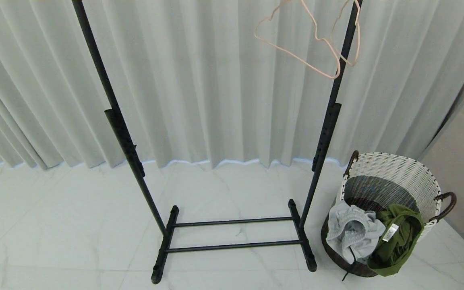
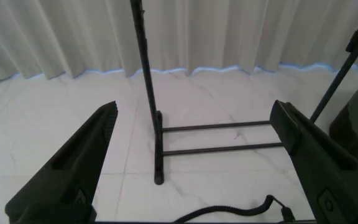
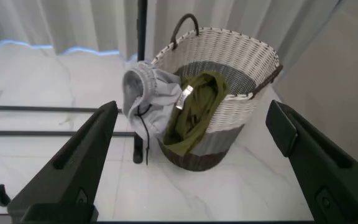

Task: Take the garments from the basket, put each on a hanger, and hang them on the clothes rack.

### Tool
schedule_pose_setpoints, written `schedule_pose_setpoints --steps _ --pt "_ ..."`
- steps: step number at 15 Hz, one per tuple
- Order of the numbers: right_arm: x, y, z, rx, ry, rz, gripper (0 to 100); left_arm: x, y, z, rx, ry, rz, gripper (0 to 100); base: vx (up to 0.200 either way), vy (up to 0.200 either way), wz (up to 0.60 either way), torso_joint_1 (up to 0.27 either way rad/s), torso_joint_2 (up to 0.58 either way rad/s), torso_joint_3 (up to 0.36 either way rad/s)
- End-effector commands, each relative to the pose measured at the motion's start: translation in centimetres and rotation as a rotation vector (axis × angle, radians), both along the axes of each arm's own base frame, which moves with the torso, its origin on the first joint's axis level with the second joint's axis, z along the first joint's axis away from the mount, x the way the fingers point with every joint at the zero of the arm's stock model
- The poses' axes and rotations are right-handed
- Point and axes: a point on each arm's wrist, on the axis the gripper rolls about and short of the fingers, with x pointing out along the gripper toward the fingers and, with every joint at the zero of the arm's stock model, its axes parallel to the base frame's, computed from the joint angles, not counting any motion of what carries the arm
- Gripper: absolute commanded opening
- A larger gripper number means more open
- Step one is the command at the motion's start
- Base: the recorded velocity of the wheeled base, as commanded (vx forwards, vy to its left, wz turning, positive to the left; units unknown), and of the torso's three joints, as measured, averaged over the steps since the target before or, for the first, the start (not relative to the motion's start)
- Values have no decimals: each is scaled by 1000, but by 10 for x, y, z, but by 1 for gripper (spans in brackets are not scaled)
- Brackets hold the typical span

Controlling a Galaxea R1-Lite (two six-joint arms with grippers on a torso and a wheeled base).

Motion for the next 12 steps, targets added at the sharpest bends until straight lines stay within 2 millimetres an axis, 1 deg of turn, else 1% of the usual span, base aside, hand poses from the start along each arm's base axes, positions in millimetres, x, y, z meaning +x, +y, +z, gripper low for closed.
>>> schedule_pose_setpoints --steps 1,3,9,12 --pt "0 0 0 0 0 0 100 0 0 0 0 0 0 100 0 0 600 -2 -7 -2" --pt "0 0 0 0 0 0 100 0 0 0 0 0 0 100 0 0 600 5 2 0" --pt "0 0 0 1 0 0 100 0 0 0 5 0 0 100 0 0 0 0 0 0" --pt "0 0 0 1 0 0 100 0 0 0 6 0 -2 100 0 -200 0 1 -2 2"
